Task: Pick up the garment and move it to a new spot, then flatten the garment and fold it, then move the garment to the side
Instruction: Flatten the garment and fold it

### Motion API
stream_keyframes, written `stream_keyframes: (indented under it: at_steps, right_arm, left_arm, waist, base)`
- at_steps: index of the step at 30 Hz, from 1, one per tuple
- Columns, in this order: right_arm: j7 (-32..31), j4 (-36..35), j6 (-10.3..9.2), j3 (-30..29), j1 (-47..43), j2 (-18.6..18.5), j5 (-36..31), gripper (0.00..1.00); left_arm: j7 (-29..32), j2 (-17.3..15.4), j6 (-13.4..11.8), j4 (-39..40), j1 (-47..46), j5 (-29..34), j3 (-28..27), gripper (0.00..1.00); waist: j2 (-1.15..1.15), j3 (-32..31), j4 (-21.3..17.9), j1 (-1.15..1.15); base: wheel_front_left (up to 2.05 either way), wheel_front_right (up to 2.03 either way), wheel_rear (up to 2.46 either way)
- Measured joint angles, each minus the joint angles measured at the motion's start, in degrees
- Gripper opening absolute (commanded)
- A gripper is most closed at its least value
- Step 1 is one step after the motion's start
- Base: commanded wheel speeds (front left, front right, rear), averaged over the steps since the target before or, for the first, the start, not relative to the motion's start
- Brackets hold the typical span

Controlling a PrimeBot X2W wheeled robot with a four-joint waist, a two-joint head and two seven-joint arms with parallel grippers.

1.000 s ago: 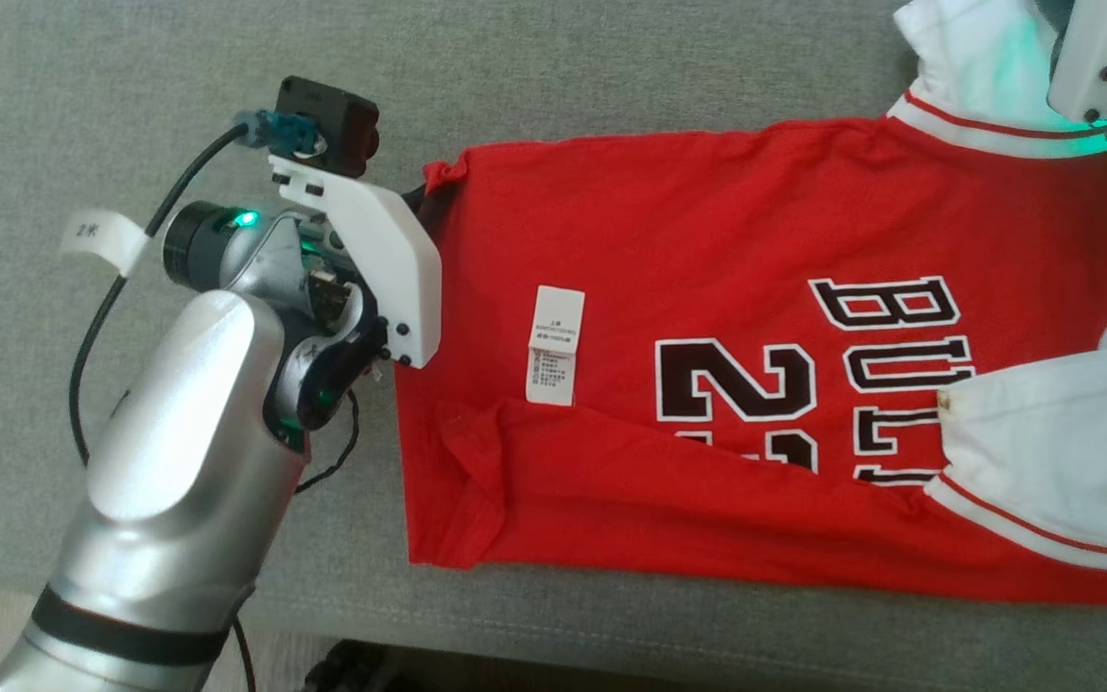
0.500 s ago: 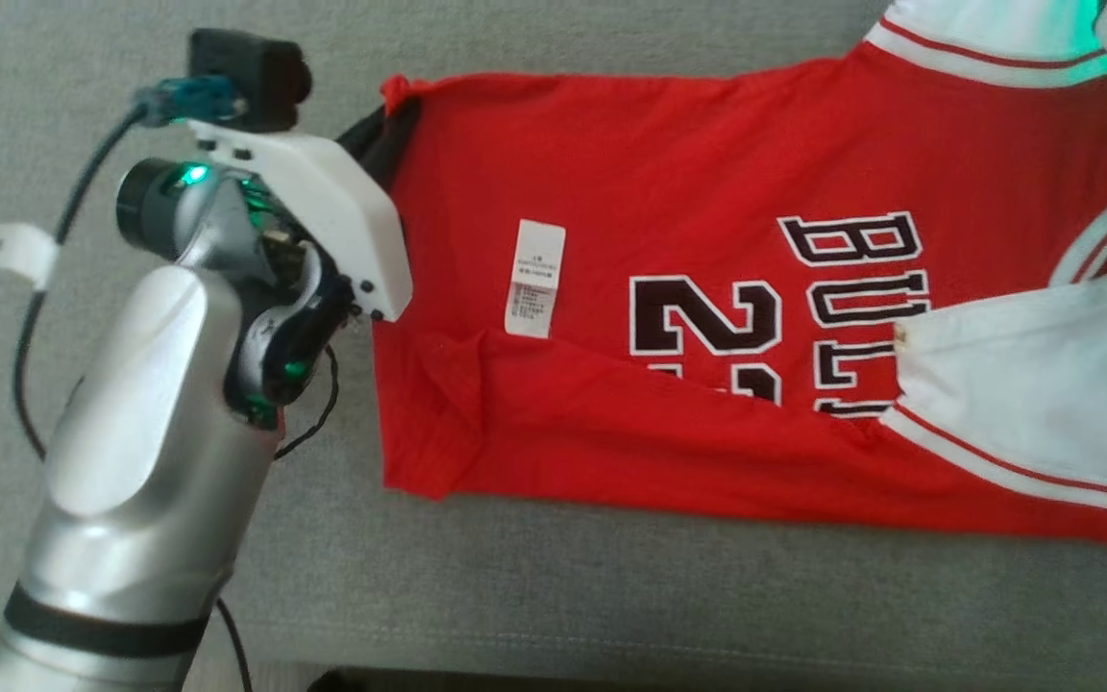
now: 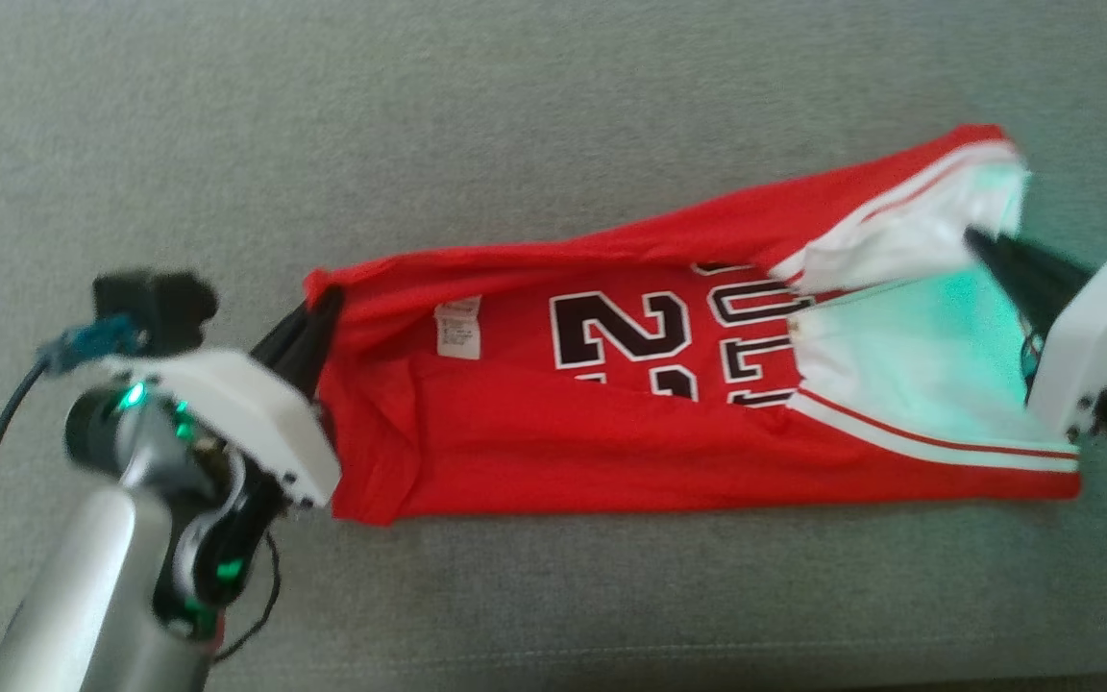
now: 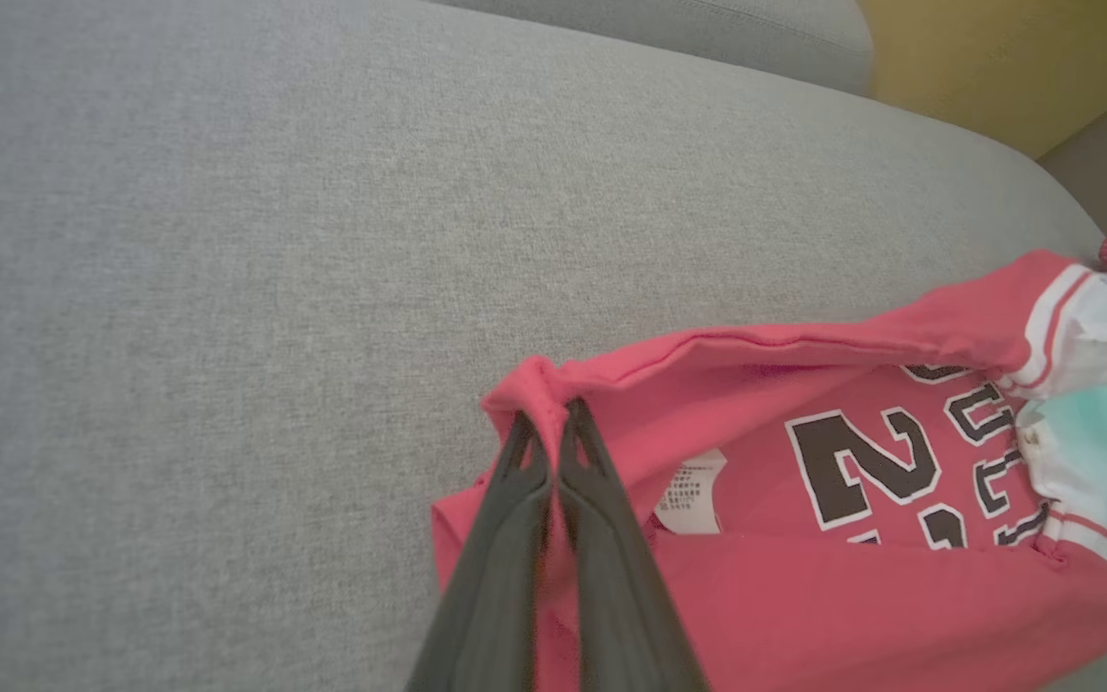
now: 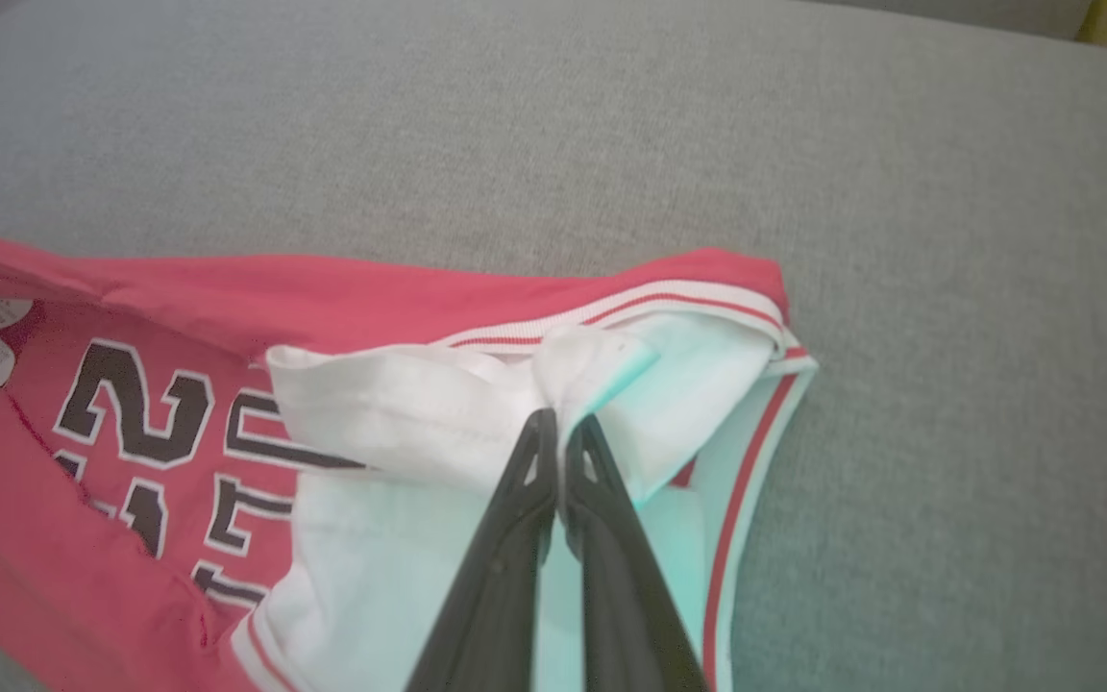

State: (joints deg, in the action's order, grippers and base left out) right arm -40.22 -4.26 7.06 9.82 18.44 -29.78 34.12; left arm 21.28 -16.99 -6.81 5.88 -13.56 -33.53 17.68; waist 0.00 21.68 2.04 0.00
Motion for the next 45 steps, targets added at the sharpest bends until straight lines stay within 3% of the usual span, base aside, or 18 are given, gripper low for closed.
stream_keyframes:
  at_steps: [3,4,5,6,7,8,11,15,20,26,33,35,36,37,41,45]
  right_arm:
    - [-0.78,-0.81,0.0,-0.21,-1.79,0.64,-0.64,0.0]
    - [-1.24,-0.97,0.0,-0.29,-2.41,0.91,-0.96,0.1]
    - [-1.53,-1.04,0.0,-0.41,-2.98,1.33,-1.18,0.6]
    - [-2.27,-1.16,0.0,-0.35,-3.44,1.67,-1.19,0.81]
    - [-2.96,-1.41,0.0,-0.24,-3.99,1.92,-1.19,1.0]
    - [-3.64,-1.65,0.0,0.11,-4.54,1.94,-1.19,1.0]
    - [-5.52,-2.49,0.0,0.19,-6.02,1.64,-1.53,1.0]
    - [-6.83,-3.37,0.0,-2.81,-5.99,2.05,-1.88,1.0]
    - [-9.56,0.43,0.0,-7.98,-3.05,5.84,-4.63,1.0]
    - [-13.76,7.92,0.0,-9.89,0.92,9.64,-9.1,1.0]
    - [-18.39,13.37,0.01,-10.99,1.56,9.61,-12.45,1.0]
    - [-19.26,13.89,0.0,-11.44,2.0,10.43,-11.88,0.49]
    - [-19.51,13.95,0.0,-11.43,2.07,10.94,-11.26,0.07]
    - [-19.53,14.0,0.0,-11.51,2.02,11.63,-10.54,0.0]
    - [-17.27,14.23,0.0,-12.65,1.63,14.51,-9.07,0.0]
    - [-13.39,14.63,0.0,-15.83,0.73,13.67,-10.16,0.0]
  left_arm:
    - [-0.45,-0.23,-0.67,1.44,2.19,-0.54,-0.47,0.0]
    - [-0.81,-0.3,-1.03,1.75,3.11,-0.55,-0.74,0.0]
    - [-1.21,-0.33,-1.49,1.98,3.95,-0.55,-1.11,0.24]
    - [-1.62,-0.52,-1.79,2.2,4.74,-0.48,-1.31,0.54]
    - [-1.94,-0.66,-1.78,2.53,5.49,-0.43,-1.42,0.92]
    - [-2.3,-0.75,-1.78,2.94,6.32,-0.44,-1.45,1.0]
    - [-2.24,-1.25,-1.88,3.33,9.34,-0.09,-1.07,1.0]
    - [-4.89,-2.03,-3.85,3.56,13.21,3.19,-0.82,1.0]
    - [-14.34,-0.12,-6.35,6.48,14.56,6.01,-1.81,1.0]
    - [-23.35,3.41,-6.3,6.52,14.15,7.93,-1.1,1.0]
    - [-30.12,5.61,-5.47,3.77,12.08,9.9,1.3,1.0]
    - [-31.17,5.65,-5.21,2.42,12.12,11.12,2.27,1.0]
    - [-31.54,5.8,-5.2,1.87,12.11,11.36,2.47,1.0]
    - [-31.71,6.06,-5.09,1.38,12.11,11.35,2.6,1.0]
    - [-33.56,6.69,-4.78,0.43,12.16,11.36,2.86,1.0]
    - [-34.59,7.12,-4.8,-0.55,12.87,11.68,2.41,1.0]
  waist:
    - [0.0,-0.68,-0.77,0.0]
    - [0.0,-1.01,-1.07,0.0]
    - [0.0,-1.32,-1.35,0.0]
    - [0.0,-1.63,-1.59,0.0]
    - [0.0,-1.92,-1.82,0.0]
    - [0.0,-2.22,-1.99,0.0]
    - [0.0,-3.04,-2.27,0.0]
    - [0.0,-3.72,-2.61,0.0]
    - [0.0,-3.59,-2.21,0.0]
    - [0.0,-2.7,0.0,0.0]
    - [0.0,-1.75,2.47,0.0]
    - [0.0,-1.96,2.77,0.0]
    - [0.0,-2.16,2.84,0.0]
    - [0.0,-2.42,2.89,0.0]
    - [0.0,-3.93,2.82,0.0]
    - [0.0,-6.18,2.37,0.0]
  base:
    - [0.0,0.0,0.0]
    - [0.0,0.0,0.0]
    - [0.0,0.0,0.0]
    - [0.0,0.0,0.0]
    - [0.0,0.0,0.0]
    - [0.0,0.0,0.0]
    - [0.0,0.0,0.0]
    - [0.0,0.0,0.0]
    - [0.0,0.0,0.0]
    - [0.0,0.0,0.0]
    - [0.0,0.0,0.0]
    - [0.0,0.0,0.0]
    - [0.0,0.0,0.0]
    - [0.0,0.0,0.0]
    - [0.0,0.0,0.0]
    - [0.0,0.0,0.0]
